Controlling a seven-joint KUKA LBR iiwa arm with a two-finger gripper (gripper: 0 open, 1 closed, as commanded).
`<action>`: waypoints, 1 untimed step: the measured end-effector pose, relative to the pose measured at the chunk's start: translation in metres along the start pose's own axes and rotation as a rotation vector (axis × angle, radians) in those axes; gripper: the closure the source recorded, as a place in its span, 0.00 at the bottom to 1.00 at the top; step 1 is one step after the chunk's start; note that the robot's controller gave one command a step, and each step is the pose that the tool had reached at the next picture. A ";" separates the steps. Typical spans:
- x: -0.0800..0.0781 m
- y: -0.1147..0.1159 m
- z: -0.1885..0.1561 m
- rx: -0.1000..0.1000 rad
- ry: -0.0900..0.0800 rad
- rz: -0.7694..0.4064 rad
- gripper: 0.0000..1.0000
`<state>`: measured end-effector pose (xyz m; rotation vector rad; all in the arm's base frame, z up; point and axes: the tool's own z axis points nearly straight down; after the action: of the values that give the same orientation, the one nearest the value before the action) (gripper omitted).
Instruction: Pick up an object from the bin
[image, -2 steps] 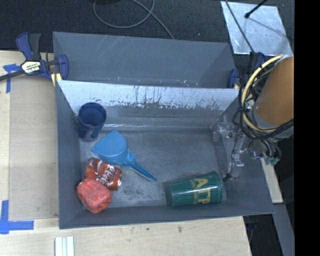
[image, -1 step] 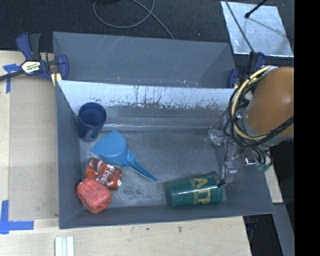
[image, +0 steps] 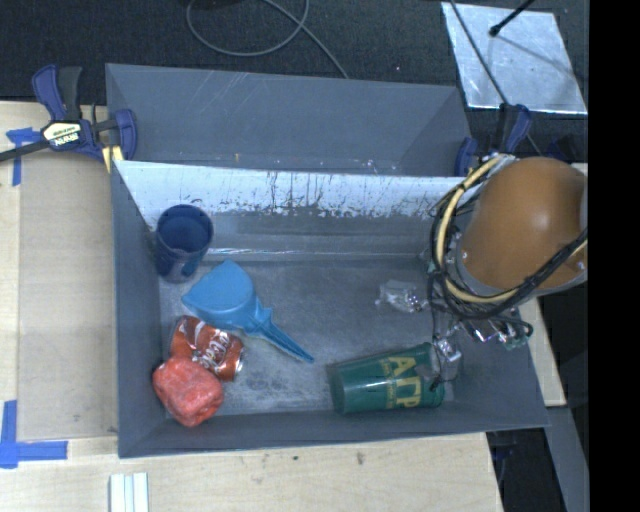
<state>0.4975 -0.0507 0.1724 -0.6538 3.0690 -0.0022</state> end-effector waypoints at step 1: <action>0.001 0.007 0.021 0.002 -0.004 -0.022 0.00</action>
Offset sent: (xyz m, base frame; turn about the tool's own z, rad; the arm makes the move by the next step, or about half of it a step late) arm -0.0100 0.0195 -0.1024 -0.1622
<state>0.4933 -0.0445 0.1512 -0.6872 3.0571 -0.0039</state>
